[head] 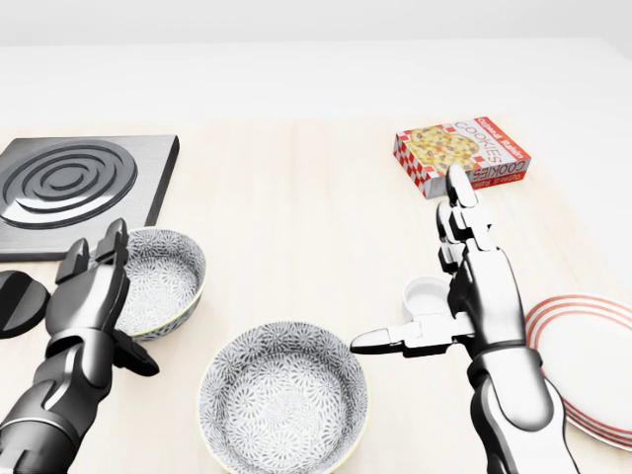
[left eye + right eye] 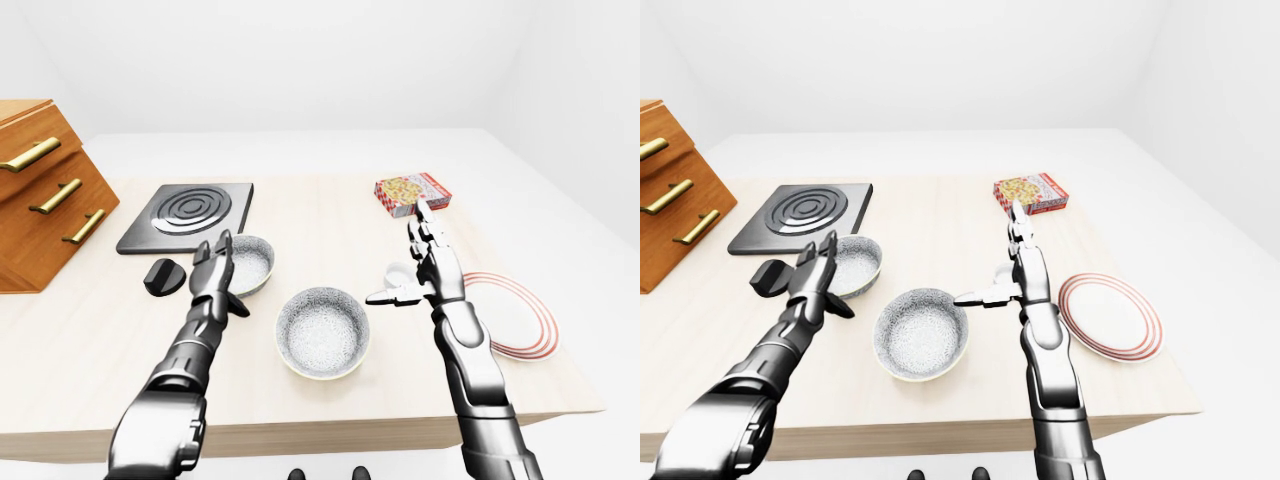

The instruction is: Pick the akita bowl from table center and place it on the plate.

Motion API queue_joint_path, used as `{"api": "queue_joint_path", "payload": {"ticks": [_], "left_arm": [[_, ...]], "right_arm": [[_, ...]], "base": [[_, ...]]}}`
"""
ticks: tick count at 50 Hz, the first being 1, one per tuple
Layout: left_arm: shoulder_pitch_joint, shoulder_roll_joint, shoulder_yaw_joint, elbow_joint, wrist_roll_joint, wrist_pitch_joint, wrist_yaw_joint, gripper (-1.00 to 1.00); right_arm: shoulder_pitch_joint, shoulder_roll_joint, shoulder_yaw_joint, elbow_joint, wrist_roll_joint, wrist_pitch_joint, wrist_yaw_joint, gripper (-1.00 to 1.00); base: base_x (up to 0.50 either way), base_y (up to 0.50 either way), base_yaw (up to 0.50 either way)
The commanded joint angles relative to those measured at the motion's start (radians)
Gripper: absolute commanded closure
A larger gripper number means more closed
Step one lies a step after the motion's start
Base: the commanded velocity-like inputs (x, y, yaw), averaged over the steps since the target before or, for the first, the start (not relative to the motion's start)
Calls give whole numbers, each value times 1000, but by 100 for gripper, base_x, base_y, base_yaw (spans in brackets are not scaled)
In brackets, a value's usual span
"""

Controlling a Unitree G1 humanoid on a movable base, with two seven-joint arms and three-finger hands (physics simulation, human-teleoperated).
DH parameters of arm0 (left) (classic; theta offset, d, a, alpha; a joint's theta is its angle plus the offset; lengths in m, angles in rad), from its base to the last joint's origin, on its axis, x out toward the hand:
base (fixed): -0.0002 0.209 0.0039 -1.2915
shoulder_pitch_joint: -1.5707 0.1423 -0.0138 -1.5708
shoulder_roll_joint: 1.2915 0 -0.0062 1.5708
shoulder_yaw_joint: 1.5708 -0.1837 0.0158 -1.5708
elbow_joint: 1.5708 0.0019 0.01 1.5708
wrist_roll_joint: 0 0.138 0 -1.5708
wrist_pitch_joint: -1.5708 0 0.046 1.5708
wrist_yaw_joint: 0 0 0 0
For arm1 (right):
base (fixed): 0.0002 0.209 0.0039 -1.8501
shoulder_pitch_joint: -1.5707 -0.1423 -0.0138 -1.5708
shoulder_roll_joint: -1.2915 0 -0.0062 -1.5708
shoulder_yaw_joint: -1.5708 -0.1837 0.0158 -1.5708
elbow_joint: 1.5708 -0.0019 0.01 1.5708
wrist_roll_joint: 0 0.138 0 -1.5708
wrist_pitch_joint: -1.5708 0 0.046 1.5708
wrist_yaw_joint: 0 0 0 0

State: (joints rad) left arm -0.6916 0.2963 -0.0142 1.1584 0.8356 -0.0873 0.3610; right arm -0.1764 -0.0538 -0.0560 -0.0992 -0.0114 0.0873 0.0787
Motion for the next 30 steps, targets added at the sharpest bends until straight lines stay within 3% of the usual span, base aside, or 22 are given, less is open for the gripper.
{"api": "queue_joint_path", "payload": {"ticks": [1, 18, 19, 20, 21, 30], "left_arm": [[-93, 1, -22, 142, 61, 0, 19, -100], [-88, -31, -30, 171, 118, 0, -9, -100], [-84, -34, -31, 172, 120, 0, -6, -28], [-81, -35, -31, 172, 121, 0, -9, 8], [-77, -36, -29, 172, 118, 0, -17, 100], [-48, -52, -36, 162, 120, 0, 15, 100]], "right_arm": [[-2, 1, 3, 13, -5, 0, 0, -100], [-1, 1, 2, 26, -7, 0, 3, -100], [-2, 1, 2, 26, -7, 0, 3, -100], [-2, 1, 2, 26, -7, 0, 3, -100], [0, 0, 2, 26, -7, 0, 4, -100], [10, -1, 2, 18, -8, 0, 9, -100]], "base": [[0, 0, 0], [0, 0, 0], [0, 0, 0], [0, 0, 0], [0, 0, 0], [0, 0, 0]]}}
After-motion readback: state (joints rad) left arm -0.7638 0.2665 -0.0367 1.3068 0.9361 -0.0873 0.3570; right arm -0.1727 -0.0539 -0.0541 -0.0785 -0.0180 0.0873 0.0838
